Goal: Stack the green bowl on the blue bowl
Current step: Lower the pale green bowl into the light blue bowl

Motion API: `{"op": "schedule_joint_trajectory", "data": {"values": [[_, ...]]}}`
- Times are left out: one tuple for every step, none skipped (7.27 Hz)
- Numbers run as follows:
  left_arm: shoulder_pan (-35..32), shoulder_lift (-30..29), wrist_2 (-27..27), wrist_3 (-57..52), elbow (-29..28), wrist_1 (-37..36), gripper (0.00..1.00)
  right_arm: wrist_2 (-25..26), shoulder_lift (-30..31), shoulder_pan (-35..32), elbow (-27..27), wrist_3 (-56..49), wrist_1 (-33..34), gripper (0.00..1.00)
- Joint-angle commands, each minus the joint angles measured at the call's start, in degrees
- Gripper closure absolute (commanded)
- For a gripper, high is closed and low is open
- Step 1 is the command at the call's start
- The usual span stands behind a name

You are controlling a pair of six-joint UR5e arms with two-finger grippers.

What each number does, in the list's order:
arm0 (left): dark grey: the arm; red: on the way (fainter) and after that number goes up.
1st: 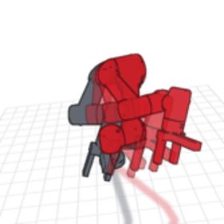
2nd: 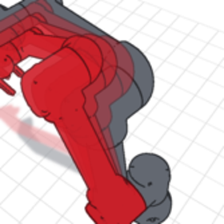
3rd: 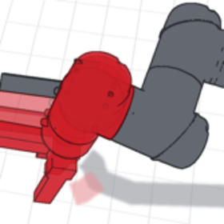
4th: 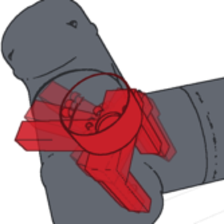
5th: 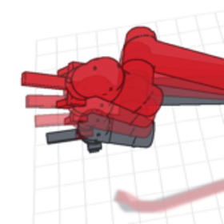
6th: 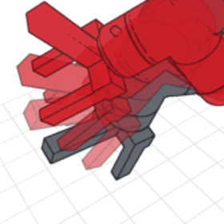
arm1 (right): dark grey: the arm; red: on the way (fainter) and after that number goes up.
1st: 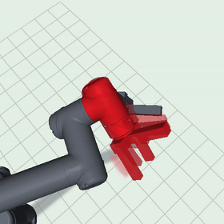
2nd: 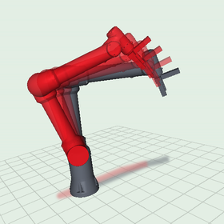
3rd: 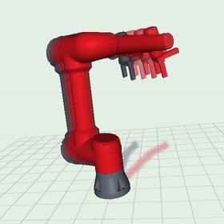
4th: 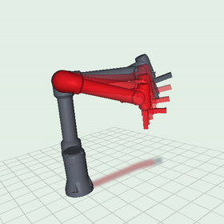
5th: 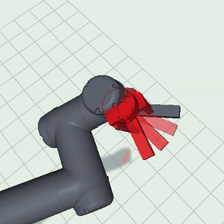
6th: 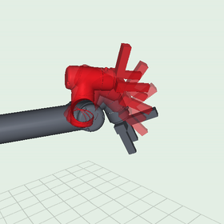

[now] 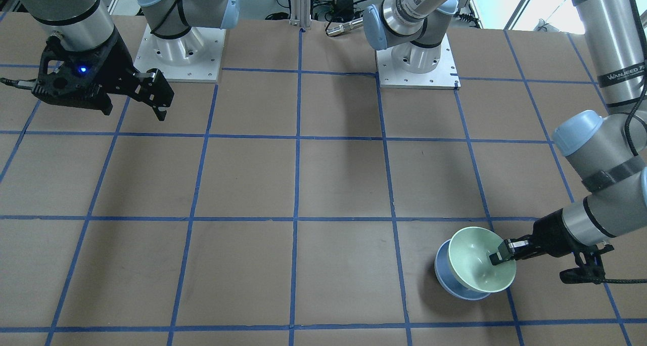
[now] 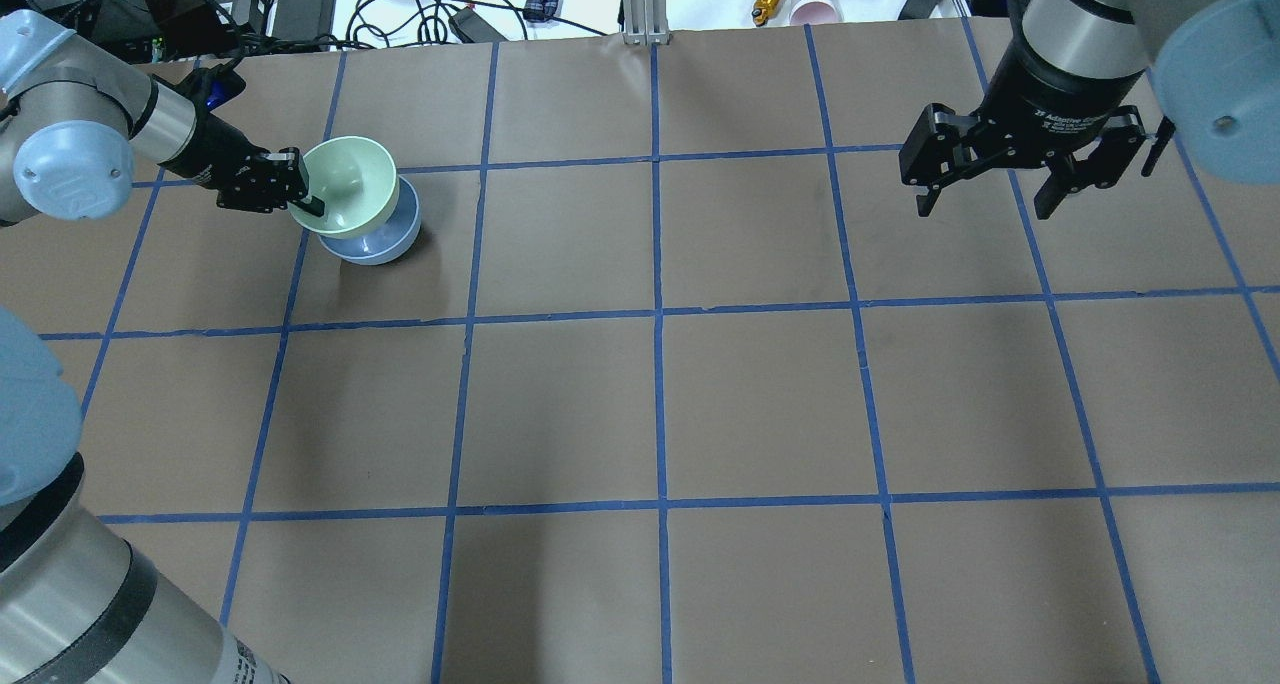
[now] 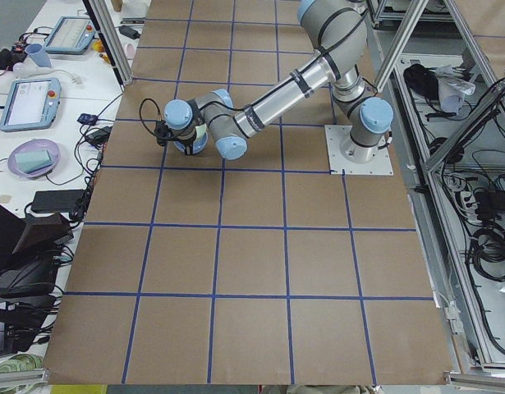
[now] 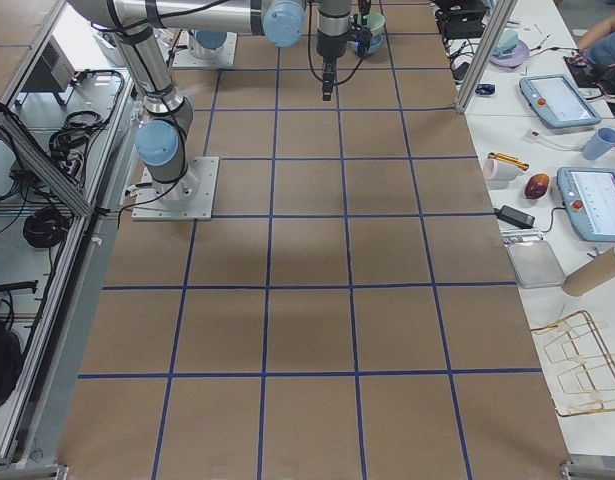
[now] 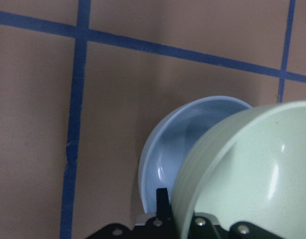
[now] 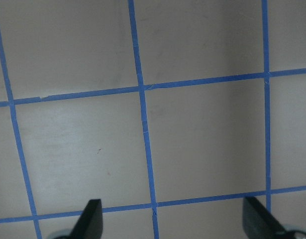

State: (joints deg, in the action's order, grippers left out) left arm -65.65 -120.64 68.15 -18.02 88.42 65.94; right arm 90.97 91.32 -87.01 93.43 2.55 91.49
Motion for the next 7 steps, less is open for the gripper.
{"op": "schedule_joint_trajectory", "data": {"values": [[0.00,-0.38,0.06,0.18,-0.09,-0.55,0.76,0.00,0.00,0.00,0.00,0.00,0.00,0.00],[0.00,-0.47,0.32,0.18,-0.35,-0.55,0.56,0.00,0.00,0.00,0.00,0.00,0.00,0.00],[-0.09,-0.39,0.32,0.18,-0.44,-0.55,0.49,0.00,0.00,0.00,0.00,0.00,0.00,0.00],[-0.18,-0.21,0.32,0.53,-0.44,-0.64,0.45,0.00,0.00,0.00,0.00,0.00,0.00,0.00],[-0.35,0.57,0.32,1.75,-0.44,-0.55,0.41,0.00,0.00,0.00,0.00,0.00,0.00,0.00],[-1.14,1.89,0.93,2.37,-0.53,-0.46,0.36,0.00,0.00,0.00,0.00,0.00,0.00,0.00],[-3.14,3.73,4.94,2.64,-1.31,0.24,0.30,-0.09,0.00,0.00,0.00,0.00,0.00,0.00]]}}
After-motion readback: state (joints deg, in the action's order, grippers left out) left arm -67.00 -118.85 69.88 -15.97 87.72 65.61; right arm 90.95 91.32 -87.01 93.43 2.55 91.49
